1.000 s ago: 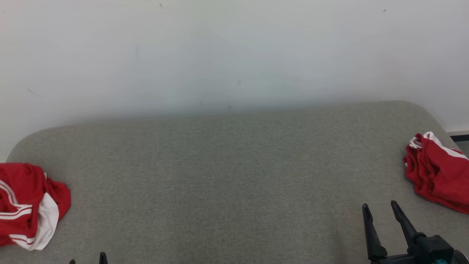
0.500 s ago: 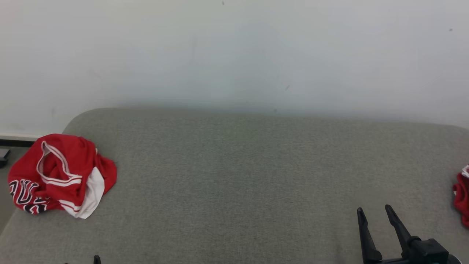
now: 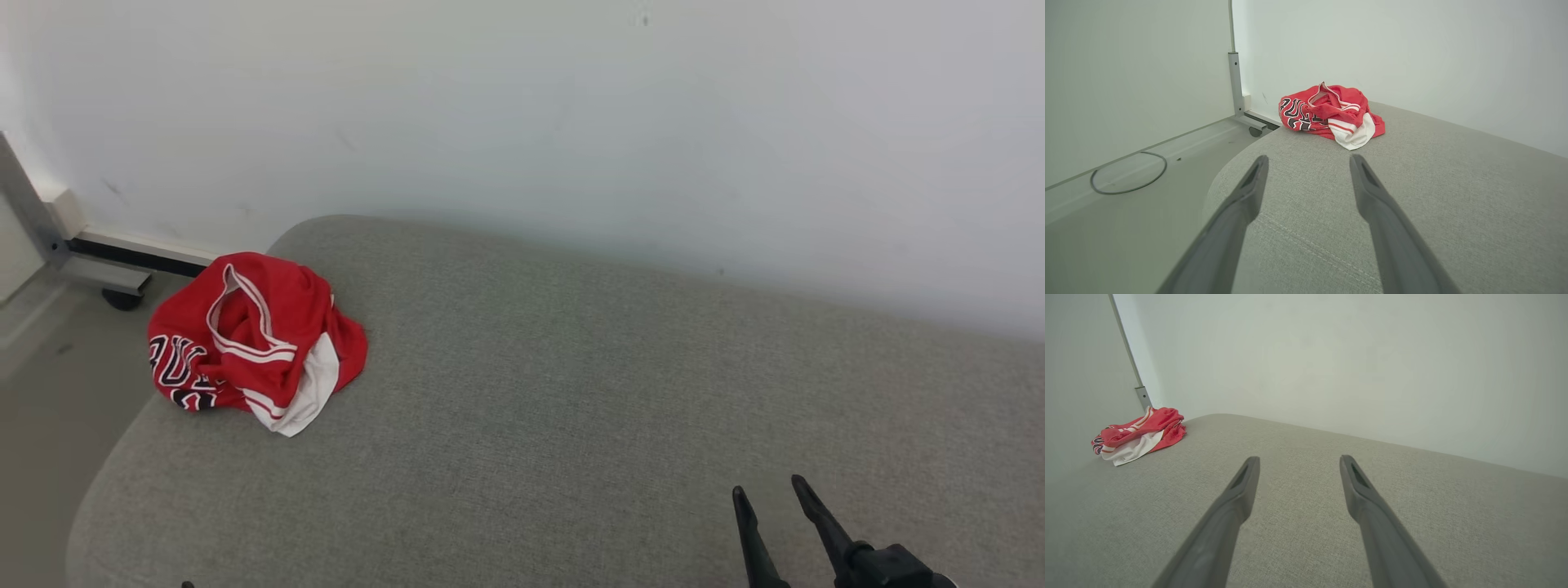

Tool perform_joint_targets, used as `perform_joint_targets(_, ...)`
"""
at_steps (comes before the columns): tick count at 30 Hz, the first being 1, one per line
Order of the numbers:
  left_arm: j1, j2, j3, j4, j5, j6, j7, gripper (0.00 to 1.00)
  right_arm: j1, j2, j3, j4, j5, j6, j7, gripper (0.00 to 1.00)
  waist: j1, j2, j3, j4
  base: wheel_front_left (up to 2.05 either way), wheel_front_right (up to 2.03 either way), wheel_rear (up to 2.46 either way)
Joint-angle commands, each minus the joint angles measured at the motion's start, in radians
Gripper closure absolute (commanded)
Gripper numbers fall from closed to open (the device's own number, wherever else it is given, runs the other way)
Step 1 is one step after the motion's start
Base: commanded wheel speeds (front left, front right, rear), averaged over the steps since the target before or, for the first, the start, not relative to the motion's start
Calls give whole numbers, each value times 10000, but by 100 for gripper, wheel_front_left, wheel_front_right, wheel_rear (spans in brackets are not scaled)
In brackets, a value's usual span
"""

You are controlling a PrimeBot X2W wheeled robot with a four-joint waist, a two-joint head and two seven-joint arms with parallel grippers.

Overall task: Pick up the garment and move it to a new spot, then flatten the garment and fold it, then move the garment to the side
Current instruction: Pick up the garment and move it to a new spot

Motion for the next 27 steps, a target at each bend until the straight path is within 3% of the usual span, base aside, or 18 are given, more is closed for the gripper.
perform_joint_targets(1,114,-12,72,-38,51,-35,-34,0,-41,28,57,31,53,-29,-40,0,0,0,-20,294,0,0,0)
perform_joint_targets(15,67,-14,467,-138,58,-43,-34,0,-121,98,709,281,238,-30,-40,0,0,0,57,568,0,0,0)
perform_joint_targets(27,-40,-11,18,-180,-142,285,-34,0,-104,-13,666,199,295,-30,-40,0,0,0,144,453,0,0,0)
